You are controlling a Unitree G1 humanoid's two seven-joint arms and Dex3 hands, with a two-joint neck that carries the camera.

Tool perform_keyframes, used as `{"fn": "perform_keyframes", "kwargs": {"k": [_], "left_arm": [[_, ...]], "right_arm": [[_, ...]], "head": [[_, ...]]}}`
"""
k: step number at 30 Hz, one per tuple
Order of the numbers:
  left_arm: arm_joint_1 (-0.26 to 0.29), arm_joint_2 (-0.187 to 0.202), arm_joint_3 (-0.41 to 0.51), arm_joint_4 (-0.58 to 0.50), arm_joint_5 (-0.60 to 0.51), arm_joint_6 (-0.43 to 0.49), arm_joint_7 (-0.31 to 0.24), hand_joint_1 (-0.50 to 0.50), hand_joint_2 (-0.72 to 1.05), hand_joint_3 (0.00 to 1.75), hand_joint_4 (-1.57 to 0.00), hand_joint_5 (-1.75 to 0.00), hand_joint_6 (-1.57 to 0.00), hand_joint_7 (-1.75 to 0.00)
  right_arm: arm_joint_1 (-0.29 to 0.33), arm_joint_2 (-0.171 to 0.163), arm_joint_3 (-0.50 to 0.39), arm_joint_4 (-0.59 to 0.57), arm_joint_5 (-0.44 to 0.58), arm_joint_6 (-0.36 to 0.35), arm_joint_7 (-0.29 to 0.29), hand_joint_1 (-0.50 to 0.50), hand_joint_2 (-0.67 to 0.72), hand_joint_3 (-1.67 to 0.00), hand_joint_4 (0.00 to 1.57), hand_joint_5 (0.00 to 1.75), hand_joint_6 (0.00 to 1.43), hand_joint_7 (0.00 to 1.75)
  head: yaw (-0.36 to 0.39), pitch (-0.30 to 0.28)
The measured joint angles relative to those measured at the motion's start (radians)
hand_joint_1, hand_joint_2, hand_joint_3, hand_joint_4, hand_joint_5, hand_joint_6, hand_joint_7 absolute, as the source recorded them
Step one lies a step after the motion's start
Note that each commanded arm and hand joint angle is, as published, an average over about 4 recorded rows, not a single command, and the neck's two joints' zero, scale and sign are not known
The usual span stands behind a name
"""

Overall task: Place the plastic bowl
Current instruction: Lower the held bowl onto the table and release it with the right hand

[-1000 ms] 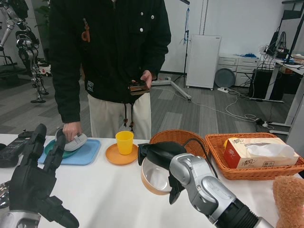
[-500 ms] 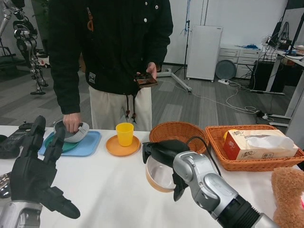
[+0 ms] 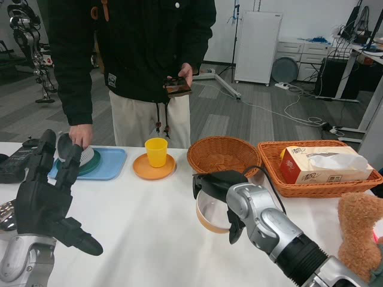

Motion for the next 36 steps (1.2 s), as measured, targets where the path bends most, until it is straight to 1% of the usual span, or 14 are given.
{"fn": "perform_keyframes", "kwargs": {"k": [6,8,10,14,16,19,21,23,25,26,28,29,31,36], "left_arm": [[0.001,-0.001,-0.002,0.006,-0.001,0.001,0.000,-0.50,-0.72,0.09,-0.30,0.00,0.00,0.00],[0.001,-0.001,-0.002,0.007,-0.001,0.001,0.000,-0.50,-0.72,0.09,-0.30,0.00,0.00,0.00],[0.001,-0.001,-0.002,0.009,-0.002,0.001,0.000,-0.50,-0.72,0.09,-0.30,0.00,0.00,0.00],[0.001,-0.001,-0.002,0.010,-0.002,0.001,0.000,-0.50,-0.68,0.09,-0.30,0.00,0.00,0.00],[0.001,-0.001,-0.002,0.010,-0.002,0.001,0.000,-0.50,-0.72,0.09,-0.30,0.00,0.00,0.00],[0.001,-0.001,-0.003,0.010,-0.002,0.001,-0.001,-0.50,-0.70,0.09,-0.30,0.00,0.00,0.00],[0.001,-0.001,-0.003,0.011,-0.002,0.001,-0.001,-0.50,-0.68,0.09,-0.30,0.00,0.00,0.00],[0.001,-0.001,-0.003,0.011,-0.002,0.001,-0.001,-0.50,-0.70,0.09,-0.30,0.00,0.00,0.00],[0.001,-0.001,-0.004,0.011,-0.002,0.001,-0.001,-0.50,-0.72,0.09,-0.30,0.00,0.00,0.00],[0.001,-0.001,-0.004,0.011,-0.002,0.001,-0.001,-0.50,-0.70,0.09,-0.30,0.00,0.00,0.00],[0.001,-0.001,-0.004,0.011,-0.002,0.001,-0.001,-0.50,-0.68,0.09,-0.30,0.00,0.00,0.00],[0.001,-0.001,-0.004,0.011,-0.002,0.001,-0.001,-0.50,-0.66,0.09,-0.30,0.00,0.00,0.00],[0.001,-0.001,-0.004,0.011,-0.002,0.001,-0.001,-0.50,-0.68,0.09,-0.30,0.00,0.00,0.00],[0.001,-0.001,-0.005,0.011,-0.002,0.001,-0.001,-0.50,-0.72,0.09,-0.30,0.00,0.00,0.00]], "right_arm": [[0.021,0.006,-0.031,0.176,-0.028,-0.098,-0.078,-0.46,-0.60,-1.59,1.40,1.60,1.27,1.68],[0.029,0.011,-0.048,0.243,-0.034,-0.134,-0.110,-0.46,-0.60,-1.59,1.40,1.65,1.26,1.71],[0.032,0.016,-0.063,0.298,-0.037,-0.161,-0.141,-0.46,-0.60,-1.59,1.38,1.60,1.24,1.75],[0.037,0.022,-0.085,0.368,-0.042,-0.202,-0.195,-0.46,-0.60,-1.51,1.33,1.65,1.23,1.71],[0.043,0.024,-0.093,0.382,-0.047,-0.219,-0.222,-0.46,-0.60,-1.51,1.26,1.65,1.21,1.71],[0.056,0.031,-0.110,0.404,-0.054,-0.238,-0.259,-0.46,-0.60,-1.51,1.13,1.65,1.16,1.73],[0.067,0.036,-0.124,0.427,-0.055,-0.248,-0.276,-0.46,-0.60,-1.51,0.93,1.62,1.09,1.69],[0.075,0.039,-0.133,0.447,-0.045,-0.258,-0.288,-0.46,-0.60,-1.51,0.57,1.45,0.95,1.68],[0.078,0.043,-0.144,0.465,-0.022,-0.271,-0.300,-0.46,-0.60,-1.51,0.31,1.21,0.82,1.68],[0.079,0.045,-0.152,0.475,-0.009,-0.277,-0.305,-0.46,-0.60,-1.51,0.25,1.07,0.79,1.68],[0.082,0.048,-0.162,0.494,0.015,-0.289,-0.311,-0.46,-0.60,-1.51,0.14,0.80,0.74,1.66],[0.084,0.048,-0.164,0.498,0.019,-0.294,-0.312,-0.46,-0.60,-1.51,0.11,0.73,0.72,1.64],[0.086,0.050,-0.165,0.503,0.023,-0.300,-0.317,-0.46,-0.59,-1.51,0.09,0.65,0.69,1.61],[0.085,0.051,-0.164,0.518,0.031,-0.301,-0.329,-0.46,-0.57,-1.51,0.04,0.56,0.72,1.50]], "head": [[0.000,-0.006],[0.001,-0.007],[0.000,-0.010],[-0.008,-0.015],[-0.011,-0.017],[-0.019,-0.021],[-0.023,-0.023],[-0.026,-0.026],[-0.029,-0.030],[-0.030,-0.033],[-0.033,-0.037],[-0.035,-0.039],[-0.037,-0.041],[-0.038,-0.047]]}}
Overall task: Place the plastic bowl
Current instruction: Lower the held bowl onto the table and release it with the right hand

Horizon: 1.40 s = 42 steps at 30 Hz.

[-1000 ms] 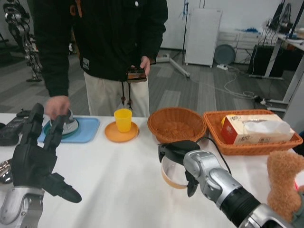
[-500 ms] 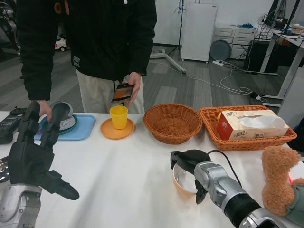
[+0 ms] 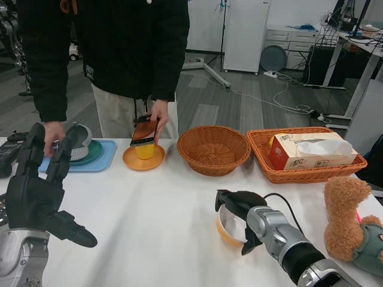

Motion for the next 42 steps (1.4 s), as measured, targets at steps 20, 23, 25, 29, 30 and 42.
{"fn": "perform_keyframes", "kwargs": {"k": [20,23,25,29,30,42], "left_arm": [[0.000,0.000,0.000,0.003,0.000,0.000,0.000,-0.50,-0.68,0.09,-0.30,0.00,0.00,0.00],[0.000,0.000,0.000,0.004,0.000,0.000,0.000,-0.50,-0.72,0.09,-0.30,0.00,0.00,0.00],[0.000,0.000,0.000,0.004,0.000,0.000,0.000,-0.50,-0.72,0.09,-0.30,0.00,0.00,0.00],[0.000,0.000,0.000,0.004,0.000,0.000,0.000,-0.50,-0.72,0.09,-0.30,0.00,0.00,0.00],[0.000,0.000,0.000,0.004,0.000,0.000,0.000,-0.50,-0.72,0.09,-0.30,0.00,0.00,0.00],[0.000,0.000,-0.001,0.005,-0.002,0.000,0.000,-0.50,-0.70,0.09,-0.30,0.00,0.00,0.00]], "right_arm": [[-0.022,-0.006,0.082,-0.024,-0.089,0.056,0.152,-0.46,0.65,-0.08,0.00,0.00,0.00,0.51],[-0.022,-0.009,0.082,-0.024,-0.083,0.058,0.162,-0.46,0.71,-0.08,0.00,0.00,0.00,0.26],[-0.022,-0.009,0.082,-0.024,-0.076,0.059,0.167,-0.45,0.72,-0.06,0.00,0.00,0.00,0.19],[-0.022,-0.010,0.082,-0.024,-0.060,0.057,0.168,-0.42,0.72,0.00,0.00,0.00,0.00,0.05],[-0.022,-0.010,0.082,-0.024,-0.055,0.055,0.168,-0.42,0.72,0.00,0.00,0.00,0.00,0.02],[0.000,-0.011,0.012,-0.120,0.019,-0.038,0.158,-0.42,0.72,0.00,0.00,0.00,0.00,0.00]], "head": [[0.000,-0.009],[0.002,-0.010],[0.003,-0.010],[0.002,-0.010],[0.002,-0.010],[0.001,-0.014]]}}
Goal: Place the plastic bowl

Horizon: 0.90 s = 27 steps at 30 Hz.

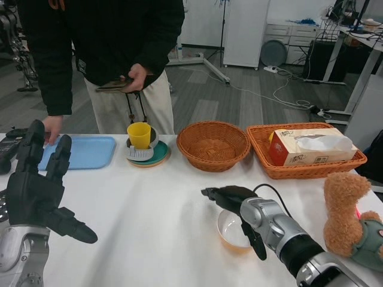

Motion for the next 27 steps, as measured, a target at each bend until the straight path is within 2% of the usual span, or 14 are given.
{"fn": "perform_keyframes", "kwargs": {"k": [8,11,16,18,21,23,27], "left_arm": [[0.000,0.000,-0.001,0.001,0.000,-0.001,0.000,-0.50,-0.72,0.09,-0.30,0.00,0.00,0.00],[0.000,-0.001,-0.001,0.001,-0.001,-0.001,0.000,-0.50,-0.68,0.09,-0.30,0.00,0.00,0.00],[0.000,-0.001,0.000,0.001,-0.001,-0.002,-0.001,-0.50,-0.72,0.09,-0.30,0.00,0.00,0.00],[0.000,-0.001,0.000,0.001,-0.001,-0.002,-0.001,-0.50,-0.72,0.09,-0.30,0.00,0.00,0.00],[0.000,-0.001,0.000,0.001,-0.002,-0.002,-0.001,-0.50,-0.72,0.09,-0.30,0.00,0.00,0.00],[0.000,-0.001,0.000,0.001,-0.002,-0.002,-0.001,-0.50,-0.72,0.09,-0.30,0.00,0.00,0.00],[0.000,-0.001,0.000,0.001,-0.001,-0.002,-0.001,-0.50,-0.72,0.09,-0.30,0.00,0.00,0.00]], "right_arm": [[0.061,0.000,-0.098,-0.211,0.005,-0.017,-0.003,-0.42,0.72,0.00,0.00,0.00,0.00,0.00],[0.085,0.002,-0.153,-0.297,0.011,-0.019,-0.002,-0.42,0.72,0.00,0.00,0.00,0.00,0.00],[0.128,0.028,-0.276,-0.433,0.113,-0.037,-0.013,-0.42,0.72,0.00,0.00,0.00,0.00,0.00],[0.138,0.042,-0.331,-0.474,0.184,-0.069,-0.035,-0.42,0.72,0.00,0.00,0.00,0.00,0.00],[0.141,0.056,-0.390,-0.492,0.354,-0.147,-0.089,-0.42,0.72,-0.02,0.00,0.00,0.00,0.00],[0.141,0.061,-0.403,-0.467,0.483,-0.207,-0.132,-0.42,0.72,-0.06,0.00,0.00,0.00,0.00],[0.141,0.064,-0.388,-0.359,0.766,-0.359,-0.227,-0.39,0.66,-0.02,0.00,0.00,0.00,0.00]], "head": [[0.000,-0.001],[0.000,-0.001],[-0.004,0.002],[-0.006,0.005],[-0.007,0.013],[-0.006,0.018],[-0.008,0.024]]}}
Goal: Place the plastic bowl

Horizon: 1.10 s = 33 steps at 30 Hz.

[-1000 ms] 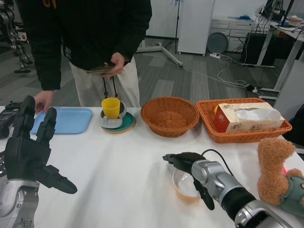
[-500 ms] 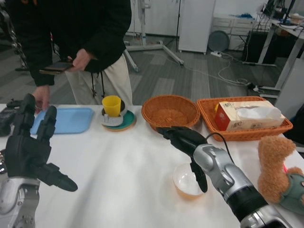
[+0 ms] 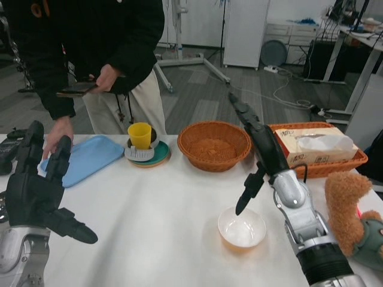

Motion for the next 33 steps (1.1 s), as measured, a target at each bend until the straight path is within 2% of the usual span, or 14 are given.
{"fn": "perform_keyframes", "kwargs": {"k": [2,4,7,12,14,18,22,25,31,33], "left_arm": [[0.000,0.000,0.000,0.000,0.000,0.000,0.000,-0.50,-0.72,0.09,-0.30,0.00,0.00,0.00],[0.000,0.000,0.000,0.000,0.000,0.000,0.000,-0.50,-0.72,0.09,-0.30,0.00,0.00,0.00],[0.000,0.000,0.000,0.000,0.000,0.000,0.000,-0.50,-0.68,0.09,-0.30,0.00,0.00,0.00],[0.000,0.000,0.000,0.000,0.000,0.000,0.000,-0.50,-0.72,0.09,-0.30,0.00,0.00,0.00],[0.000,0.000,0.001,0.000,0.000,0.000,0.000,-0.50,-0.68,0.09,-0.30,0.00,0.00,0.00],[0.000,0.000,0.001,0.000,0.000,0.000,0.000,-0.50,-0.72,0.09,-0.30,0.00,0.00,0.00],[0.000,0.000,0.001,-0.002,0.000,0.000,0.000,-0.50,-0.70,0.09,-0.30,0.00,0.00,0.00],[0.000,0.001,0.001,-0.011,0.001,0.000,0.000,-0.50,-0.72,0.09,-0.30,0.00,0.00,0.00],[-0.006,0.006,0.001,-0.024,0.002,0.000,0.000,-0.50,-0.64,0.09,-0.30,0.00,0.00,0.00],[-0.006,0.007,-0.001,-0.024,0.002,0.000,0.000,-0.50,-0.68,0.09,-0.30,0.00,0.00,0.00]], "right_arm": [[0.000,0.001,0.019,0.045,0.096,-0.069,-0.043,-0.40,0.66,0.00,0.00,0.00,0.00,0.00],[0.000,0.002,0.031,0.062,0.135,-0.107,-0.069,-0.41,0.66,0.00,0.00,0.00,0.00,0.00],[0.000,0.002,0.043,0.062,0.141,-0.130,-0.086,-0.40,0.66,0.00,0.00,0.00,0.00,0.00],[0.000,0.004,0.050,0.063,0.149,-0.151,-0.102,-0.42,0.66,-0.04,0.00,0.00,0.00,0.00],[0.000,0.005,0.057,0.069,0.158,-0.177,-0.124,-0.42,0.69,0.00,0.00,0.00,0.00,0.00],[-0.002,0.011,0.069,0.091,0.180,-0.233,-0.173,-0.42,0.72,0.00,0.00,0.00,0.00,0.00],[-0.003,0.014,0.081,0.103,0.188,-0.266,-0.207,-0.42,0.68,0.00,0.00,0.00,0.00,0.00],[-0.004,0.014,0.086,0.107,0.189,-0.280,-0.223,-0.42,0.69,-0.02,0.00,0.00,0.00,0.00],[-0.005,0.014,0.095,0.121,0.200,-0.285,-0.236,-0.42,0.69,-0.04,0.00,0.00,0.00,0.00],[-0.005,0.015,0.097,0.125,0.203,-0.286,-0.236,-0.42,0.66,0.00,0.00,0.00,0.00,0.00]], "head": [[-0.004,0.002],[-0.009,0.005],[-0.011,0.007],[-0.010,0.016],[-0.011,0.019],[-0.011,0.024],[-0.008,0.054],[-0.003,0.067],[-0.005,0.079],[-0.006,0.083]]}}
